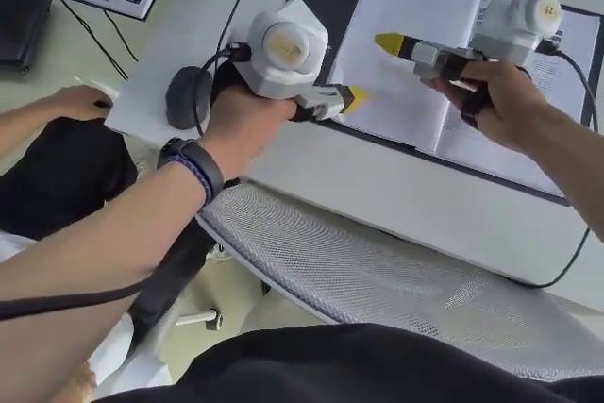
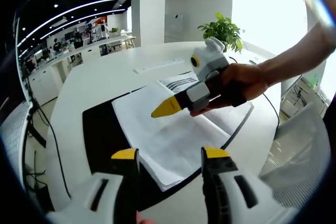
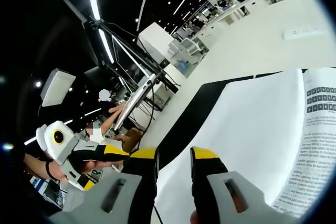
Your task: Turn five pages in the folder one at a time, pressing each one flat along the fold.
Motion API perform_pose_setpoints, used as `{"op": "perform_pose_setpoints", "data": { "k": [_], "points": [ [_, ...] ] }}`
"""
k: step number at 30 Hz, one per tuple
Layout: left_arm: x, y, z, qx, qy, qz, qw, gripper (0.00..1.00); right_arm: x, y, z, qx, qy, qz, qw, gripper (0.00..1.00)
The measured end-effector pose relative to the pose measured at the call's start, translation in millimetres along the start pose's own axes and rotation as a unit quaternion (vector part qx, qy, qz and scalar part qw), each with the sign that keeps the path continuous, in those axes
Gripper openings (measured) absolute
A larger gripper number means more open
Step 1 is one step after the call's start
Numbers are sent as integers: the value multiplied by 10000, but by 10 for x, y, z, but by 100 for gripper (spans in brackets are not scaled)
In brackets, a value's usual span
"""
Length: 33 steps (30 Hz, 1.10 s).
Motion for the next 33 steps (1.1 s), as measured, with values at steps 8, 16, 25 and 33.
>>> {"op": "perform_pose_setpoints", "data": {
  "k": [8,16,25,33],
  "points": [
    [-105,9,127,-31,156,124,9998,27,259,-48,-171,191,-184,99,9996,22],
    [-231,31,381,36,495,148,9987,20,571,-150,-236,235,-334,262,9988,22],
    [-421,114,735,18,989,38,9951,6,744,-198,-134,174,-423,350,9983,21],
    [-421,118,758,-134,1028,-107,9946,0,787,-218,-24,139,-360,399,9985,21]
  ]
}}
Point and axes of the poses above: the centre of the closed fingertips' face, and the gripper's own axes: x roughly backward along the fingers, y roughly to its left, z roughly out of its underside, the point moved 2 cm from there along x, roughly backward along the fingers, and after that the axes turned 2 degrees about -z, right-handed, at the moved point
